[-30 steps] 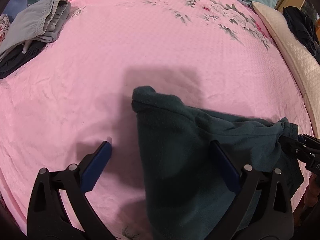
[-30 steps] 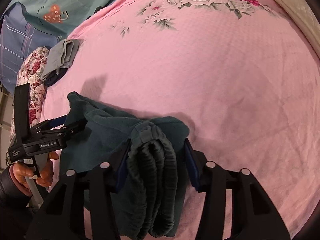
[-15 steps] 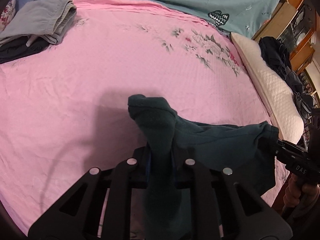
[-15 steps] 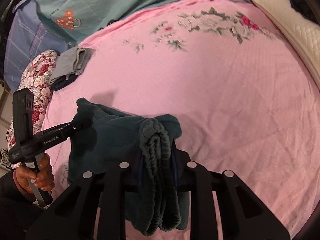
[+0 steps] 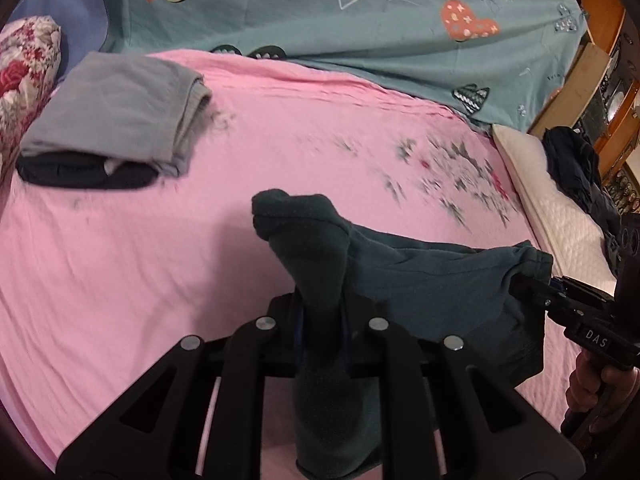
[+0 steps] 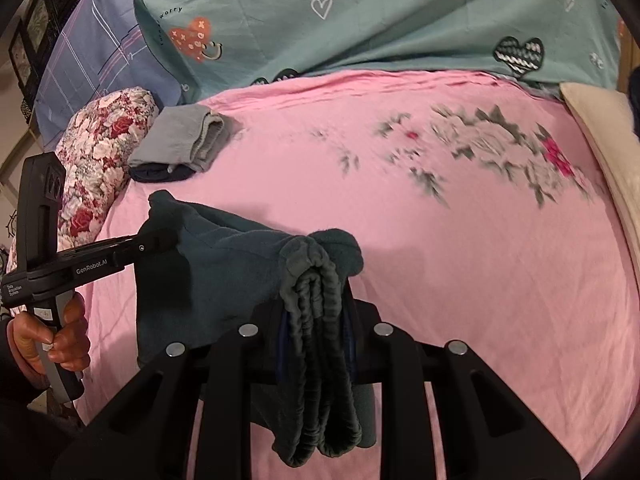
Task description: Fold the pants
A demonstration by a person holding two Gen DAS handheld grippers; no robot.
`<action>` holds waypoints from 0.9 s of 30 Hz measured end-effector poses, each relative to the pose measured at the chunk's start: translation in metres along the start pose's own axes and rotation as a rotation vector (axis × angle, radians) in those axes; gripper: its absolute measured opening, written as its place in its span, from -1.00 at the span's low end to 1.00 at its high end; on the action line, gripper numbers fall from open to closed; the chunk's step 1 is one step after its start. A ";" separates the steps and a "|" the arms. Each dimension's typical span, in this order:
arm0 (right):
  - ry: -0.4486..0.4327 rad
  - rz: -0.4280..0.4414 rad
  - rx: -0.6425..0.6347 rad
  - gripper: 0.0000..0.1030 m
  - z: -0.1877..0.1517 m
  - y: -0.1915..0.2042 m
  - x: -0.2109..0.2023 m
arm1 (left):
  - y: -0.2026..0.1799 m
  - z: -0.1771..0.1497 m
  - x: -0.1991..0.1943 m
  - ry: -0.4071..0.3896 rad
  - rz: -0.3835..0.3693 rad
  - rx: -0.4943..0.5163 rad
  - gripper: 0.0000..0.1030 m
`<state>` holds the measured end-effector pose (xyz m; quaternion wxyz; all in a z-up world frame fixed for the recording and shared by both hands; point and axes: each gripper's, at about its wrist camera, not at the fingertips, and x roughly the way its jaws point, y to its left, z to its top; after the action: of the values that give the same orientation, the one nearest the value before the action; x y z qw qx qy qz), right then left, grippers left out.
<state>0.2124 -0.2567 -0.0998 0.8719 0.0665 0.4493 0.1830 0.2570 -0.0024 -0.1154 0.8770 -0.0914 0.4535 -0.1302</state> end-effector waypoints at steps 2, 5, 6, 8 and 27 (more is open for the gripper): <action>0.001 0.012 0.011 -0.57 0.016 -0.002 0.016 | 0.007 0.016 0.015 0.001 0.022 0.015 -0.74; 0.013 0.011 0.009 -0.57 0.038 -0.005 0.045 | 0.015 0.033 0.043 0.022 0.044 0.034 -0.72; 0.021 0.001 0.004 -0.57 0.045 -0.006 0.056 | 0.016 0.035 0.054 0.038 0.050 0.041 -0.69; 0.052 -0.024 0.009 -0.57 0.052 -0.012 0.078 | 0.019 0.034 0.079 0.084 0.094 0.060 -0.44; -0.061 -0.056 0.002 0.07 0.024 0.013 0.017 | -0.013 -0.040 0.014 0.055 0.048 0.135 0.18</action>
<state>0.2375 -0.2370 -0.0944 0.8900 0.0604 0.4242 0.1559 0.2306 -0.0208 -0.1453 0.8712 -0.0175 0.4696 -0.1421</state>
